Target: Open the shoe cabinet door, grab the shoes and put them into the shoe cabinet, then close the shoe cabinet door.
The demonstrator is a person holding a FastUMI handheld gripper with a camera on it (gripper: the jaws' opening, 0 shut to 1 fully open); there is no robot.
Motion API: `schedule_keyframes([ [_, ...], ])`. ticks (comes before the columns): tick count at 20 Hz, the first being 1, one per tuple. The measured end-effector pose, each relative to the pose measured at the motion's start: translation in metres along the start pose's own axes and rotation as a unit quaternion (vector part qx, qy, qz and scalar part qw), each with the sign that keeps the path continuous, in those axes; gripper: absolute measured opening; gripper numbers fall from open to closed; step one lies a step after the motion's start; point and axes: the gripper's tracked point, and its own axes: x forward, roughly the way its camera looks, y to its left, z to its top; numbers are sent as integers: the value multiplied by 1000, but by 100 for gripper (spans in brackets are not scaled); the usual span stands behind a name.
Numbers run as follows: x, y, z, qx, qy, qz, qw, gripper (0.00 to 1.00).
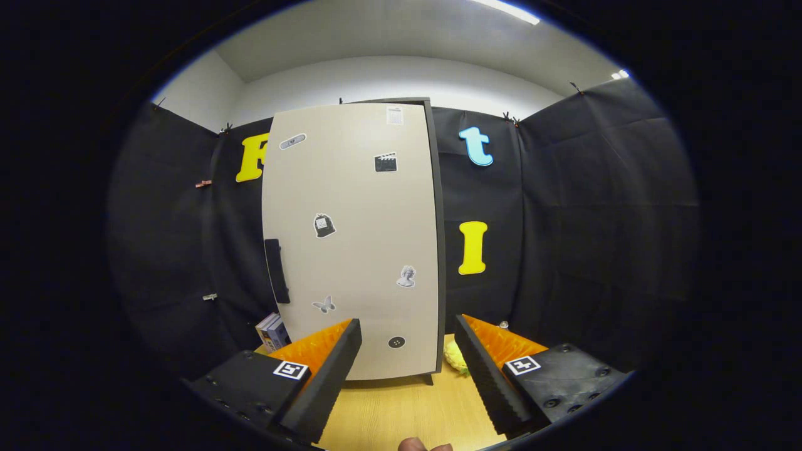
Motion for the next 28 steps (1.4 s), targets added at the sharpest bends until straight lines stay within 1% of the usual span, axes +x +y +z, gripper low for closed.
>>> schedule_keyframes([
  [14,-2,-2,-1,-2,2,2,1000,98],
  [21,1,-8,-3,5,6,14,1000,98],
  [28,9,-11,-17,10,21,30,999,98],
])
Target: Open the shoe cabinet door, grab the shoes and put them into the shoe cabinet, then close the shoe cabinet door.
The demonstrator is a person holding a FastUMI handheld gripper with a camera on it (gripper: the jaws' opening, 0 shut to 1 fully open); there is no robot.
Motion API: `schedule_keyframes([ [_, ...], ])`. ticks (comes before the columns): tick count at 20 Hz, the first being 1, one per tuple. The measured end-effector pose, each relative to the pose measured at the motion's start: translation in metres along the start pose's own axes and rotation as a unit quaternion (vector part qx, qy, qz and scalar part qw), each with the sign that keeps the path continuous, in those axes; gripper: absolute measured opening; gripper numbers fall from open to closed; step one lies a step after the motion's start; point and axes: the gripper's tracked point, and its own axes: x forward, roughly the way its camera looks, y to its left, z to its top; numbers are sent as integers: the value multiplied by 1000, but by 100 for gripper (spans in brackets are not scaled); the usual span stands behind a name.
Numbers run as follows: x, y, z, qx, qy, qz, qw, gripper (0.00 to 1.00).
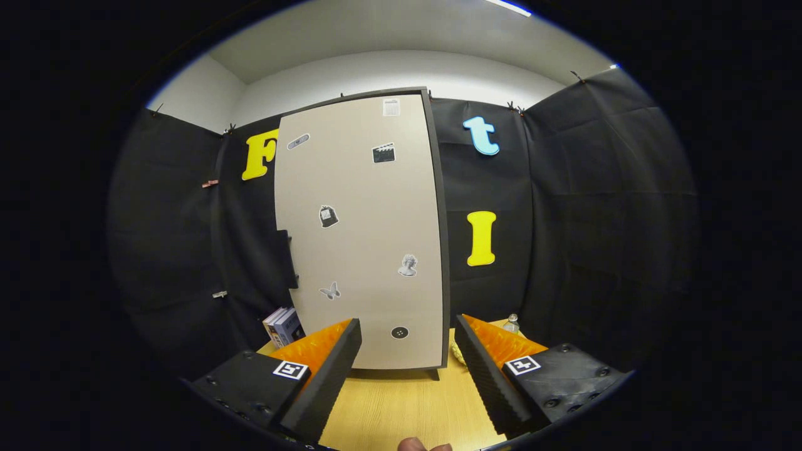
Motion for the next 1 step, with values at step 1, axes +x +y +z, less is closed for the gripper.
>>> schedule_keyframes([
  [1,1,-2,-1,-3,1,0,1000,98],
])
